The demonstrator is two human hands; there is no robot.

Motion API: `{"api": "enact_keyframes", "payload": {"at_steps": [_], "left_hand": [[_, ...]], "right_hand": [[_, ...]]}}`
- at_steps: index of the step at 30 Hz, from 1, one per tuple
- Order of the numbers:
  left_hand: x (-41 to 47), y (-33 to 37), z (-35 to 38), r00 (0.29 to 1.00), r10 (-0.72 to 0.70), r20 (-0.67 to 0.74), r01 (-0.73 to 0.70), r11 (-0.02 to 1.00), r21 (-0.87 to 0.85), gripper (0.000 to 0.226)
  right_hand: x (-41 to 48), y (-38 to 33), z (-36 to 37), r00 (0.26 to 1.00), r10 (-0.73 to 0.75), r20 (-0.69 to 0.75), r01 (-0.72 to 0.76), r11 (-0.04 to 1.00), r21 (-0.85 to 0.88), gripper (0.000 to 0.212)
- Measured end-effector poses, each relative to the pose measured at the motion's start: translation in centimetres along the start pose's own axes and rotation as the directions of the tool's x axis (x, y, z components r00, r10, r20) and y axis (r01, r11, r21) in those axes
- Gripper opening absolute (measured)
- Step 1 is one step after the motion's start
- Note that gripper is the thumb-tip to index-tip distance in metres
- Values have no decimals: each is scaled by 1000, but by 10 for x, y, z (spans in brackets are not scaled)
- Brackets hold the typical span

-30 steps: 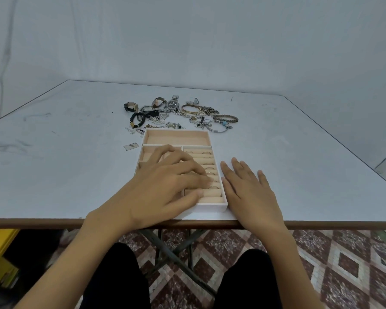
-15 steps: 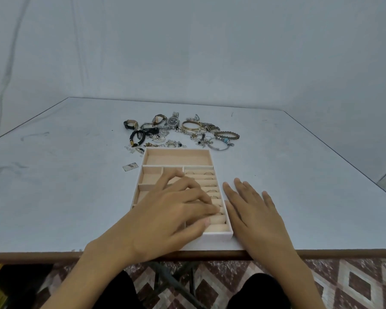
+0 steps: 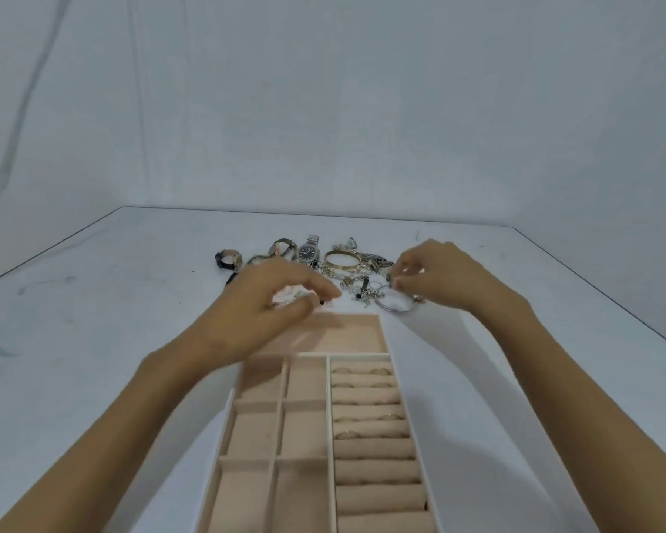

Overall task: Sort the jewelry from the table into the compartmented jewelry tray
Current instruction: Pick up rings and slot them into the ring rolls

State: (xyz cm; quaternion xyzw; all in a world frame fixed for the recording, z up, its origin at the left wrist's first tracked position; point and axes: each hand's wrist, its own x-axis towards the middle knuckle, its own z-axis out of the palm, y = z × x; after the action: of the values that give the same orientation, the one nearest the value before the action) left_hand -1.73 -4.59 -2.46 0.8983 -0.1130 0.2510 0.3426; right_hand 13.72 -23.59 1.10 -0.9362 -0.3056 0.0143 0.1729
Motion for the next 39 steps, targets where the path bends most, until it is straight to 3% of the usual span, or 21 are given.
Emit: {"api": "enact_keyframes", "payload": {"at_steps": [5,9,11,14,17,21,28,35,39], "left_hand": [[51,-45,0,980,-195,-45,200,967,156,48],[77,-70,10,961,-266,78,241,941,239,34],[86,-72,19,961,-243,134,207,949,236,20],[97,-70,33,949,-199,244,139,960,242,17],[103,-68,46,914,-156,375,-38,886,461,22],[103,-68,43,930,-156,332,-82,793,604,21],[98,-74,34,957,-175,231,-17,760,649,11],[102,-62,50,925,-120,360,-129,793,596,22],[100,-71,47,944,-142,297,-21,874,485,14]], "right_hand": [[52,-6,25,995,56,-83,-58,998,-24,19],[70,-6,42,997,77,-24,-79,995,-65,17],[76,-5,42,996,86,-19,-87,994,-71,17],[83,-1,39,997,82,-2,-82,995,-57,14],[87,5,37,997,77,13,-77,996,-40,14],[90,9,36,997,77,31,-76,997,-19,17],[90,14,35,986,58,155,-72,994,84,14],[93,17,36,985,38,167,-58,991,119,14],[94,19,38,987,39,157,-59,990,126,15]]}}
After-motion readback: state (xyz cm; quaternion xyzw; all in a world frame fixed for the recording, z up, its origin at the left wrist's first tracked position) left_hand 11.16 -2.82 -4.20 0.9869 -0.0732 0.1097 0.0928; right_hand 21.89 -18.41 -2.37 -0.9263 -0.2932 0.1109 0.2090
